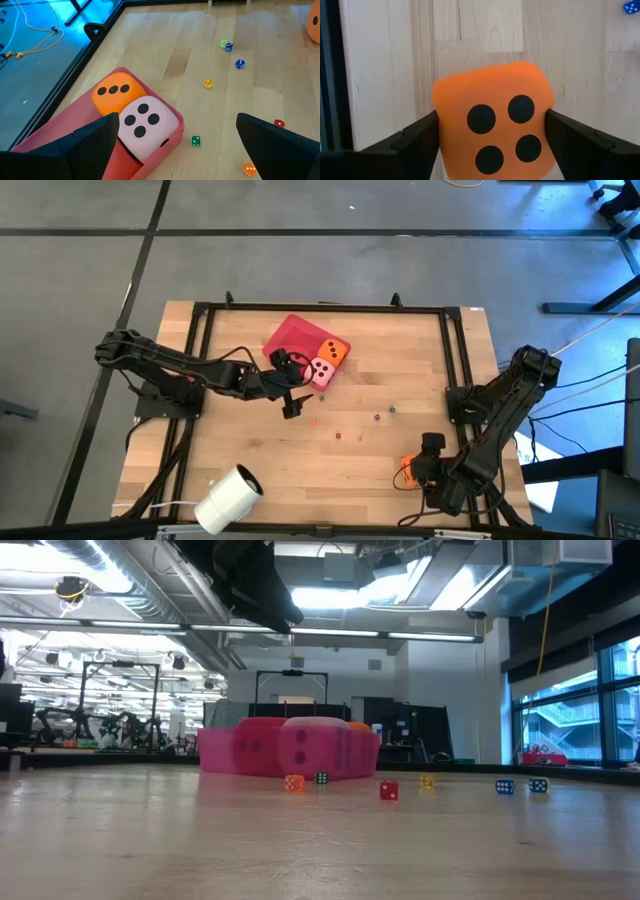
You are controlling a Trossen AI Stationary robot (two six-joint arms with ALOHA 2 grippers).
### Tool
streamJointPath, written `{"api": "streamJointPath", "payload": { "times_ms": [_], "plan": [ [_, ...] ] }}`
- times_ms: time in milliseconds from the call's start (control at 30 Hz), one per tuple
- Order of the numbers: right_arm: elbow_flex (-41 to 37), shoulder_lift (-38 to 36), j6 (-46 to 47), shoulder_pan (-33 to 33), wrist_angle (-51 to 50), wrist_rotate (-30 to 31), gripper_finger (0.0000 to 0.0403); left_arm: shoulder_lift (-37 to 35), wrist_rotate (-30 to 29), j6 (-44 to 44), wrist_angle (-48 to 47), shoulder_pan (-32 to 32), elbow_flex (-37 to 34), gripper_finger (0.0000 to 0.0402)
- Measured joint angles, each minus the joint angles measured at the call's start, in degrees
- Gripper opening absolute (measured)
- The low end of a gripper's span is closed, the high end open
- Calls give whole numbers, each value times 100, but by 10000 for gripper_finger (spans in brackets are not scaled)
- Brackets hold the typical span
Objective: Pick & Place Dice
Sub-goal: Put the large orange die into the red bin
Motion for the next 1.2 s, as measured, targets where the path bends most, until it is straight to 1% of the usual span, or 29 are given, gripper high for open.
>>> {"api": "streamJointPath", "payload": {
  "times_ms": [200, 300, 467, 533, 633, 700, 800, 1200],
  "plan": [
    [319, 57, -118, -97, -113, 282, 320, 0, 1, -1, -2, 0, 0, 400],
    [619, 39, -324, -249, -155, 664, 315, 0, 0, 0, 24, 0, 0, 400],
    [784, 35, -872, -532, -212, 1218, 296, 0, -2, 0, 276, 0, 1, 400],
    [780, 37, -835, -659, -262, 1107, 283, 0, 0, -7, 297, 0, 2, 400],
    [780, 37, -601, -860, -177, 358, 269, 0, 20, -190, 300, -22, 2, 400],
    [780, 35, -315, -942, -112, 61, 267, 0, 110, -265, 298, -28, 1, 400],
    [780, 33, -83, -1033, 13, -15, 273, 0, 261, -279, 299, -28, 2, 400],
    [789, 22, -522, -1207, 112, -109, 348, 0, 392, -310, 298, -31, 2, 400]
  ]
}}
